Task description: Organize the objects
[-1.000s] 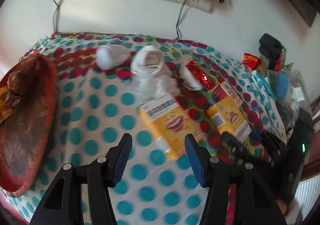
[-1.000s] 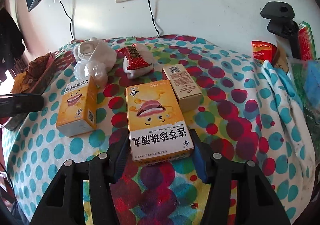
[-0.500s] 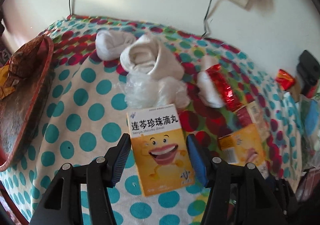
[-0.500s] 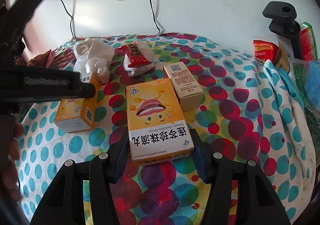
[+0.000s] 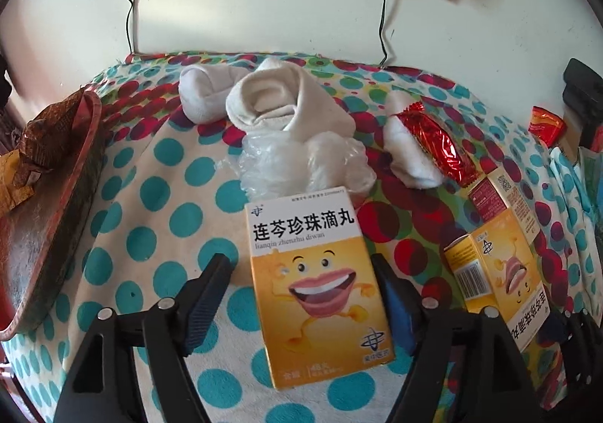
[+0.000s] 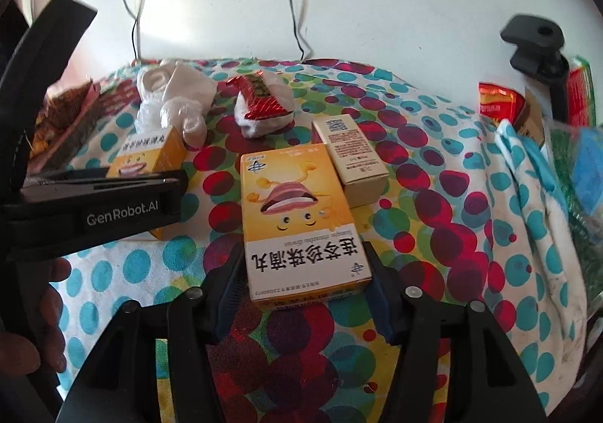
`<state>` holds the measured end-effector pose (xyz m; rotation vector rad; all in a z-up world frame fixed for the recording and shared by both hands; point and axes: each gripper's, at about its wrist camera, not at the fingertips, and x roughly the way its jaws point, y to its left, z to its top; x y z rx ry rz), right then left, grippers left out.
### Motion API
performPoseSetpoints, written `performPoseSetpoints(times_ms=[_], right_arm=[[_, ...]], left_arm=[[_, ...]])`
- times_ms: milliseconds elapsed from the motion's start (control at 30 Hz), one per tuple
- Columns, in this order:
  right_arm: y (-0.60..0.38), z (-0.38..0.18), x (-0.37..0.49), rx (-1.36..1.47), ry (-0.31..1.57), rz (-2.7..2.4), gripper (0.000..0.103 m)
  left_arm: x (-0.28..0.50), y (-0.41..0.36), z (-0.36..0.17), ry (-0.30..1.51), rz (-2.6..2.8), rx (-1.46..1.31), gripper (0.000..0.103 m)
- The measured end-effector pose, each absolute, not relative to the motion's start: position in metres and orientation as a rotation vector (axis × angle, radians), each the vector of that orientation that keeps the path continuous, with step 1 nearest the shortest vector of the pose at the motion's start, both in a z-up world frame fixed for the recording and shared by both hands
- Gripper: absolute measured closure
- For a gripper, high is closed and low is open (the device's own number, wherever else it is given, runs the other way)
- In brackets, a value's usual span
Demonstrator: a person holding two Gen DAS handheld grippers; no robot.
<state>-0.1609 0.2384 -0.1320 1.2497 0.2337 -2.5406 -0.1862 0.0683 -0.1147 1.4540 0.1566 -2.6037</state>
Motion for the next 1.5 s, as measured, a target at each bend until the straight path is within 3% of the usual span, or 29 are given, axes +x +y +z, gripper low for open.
performPoseSetpoints(times_ms=[233,267,333,367,767,833,867,900,967,1000,1033,1500], right_arm=[[0.243,-0.133,-0.163,1.251,0.223,-2.529,0.043],[0.241,-0.134,-0.162,1.251,0.222,-2.519,0.039],[0.234,-0.138,-0.163,1.261,0.251,-2.475,0.017],[0.228,-0.142,-0.164,1.292,0.292,-2.462,0.000],[0.234,-0.135,-0.164,1.298,0.254,-2.494,0.000],[0.236,-0.132,-0.162,1.288,0.252,-2.502,0.004],[0.238,-0.131,-0.161,1.269,0.249,-2.509,0.019],[0.239,-0.127,-0.157,1.234,0.248,-2.522,0.051],[0.232,-0.130,-0.154,1.222,0.257,-2.525,0.055],[0.231,-0.130,-0.153,1.221,0.263,-2.525,0.055],[0.230,-0.131,-0.153,1.218,0.273,-2.537,0.055],[0.238,-0.125,-0.151,1.170,0.259,-2.609,0.055]], left_arm=[[-0.185,0.075,-0.122,0.117,-2.688,1.348,0.019],[-0.186,0.075,-0.122,0.118,-2.689,1.350,0.018],[-0.185,0.075,-0.122,0.117,-2.693,1.351,0.018],[-0.186,0.076,-0.123,0.115,-2.692,1.348,0.018],[-0.185,0.076,-0.122,0.118,-2.694,1.343,0.018],[-0.184,0.076,-0.122,0.116,-2.698,1.344,0.018],[-0.185,0.075,-0.122,0.118,-2.699,1.345,0.018],[-0.184,0.075,-0.122,0.118,-2.703,1.346,0.019],[-0.183,0.075,-0.122,0.112,-2.717,1.346,0.025],[-0.181,0.075,-0.121,0.106,-2.729,1.343,0.043],[-0.179,0.077,-0.119,0.089,-2.751,1.331,0.051],[-0.153,0.067,-0.112,0.021,-2.849,1.401,0.051]])
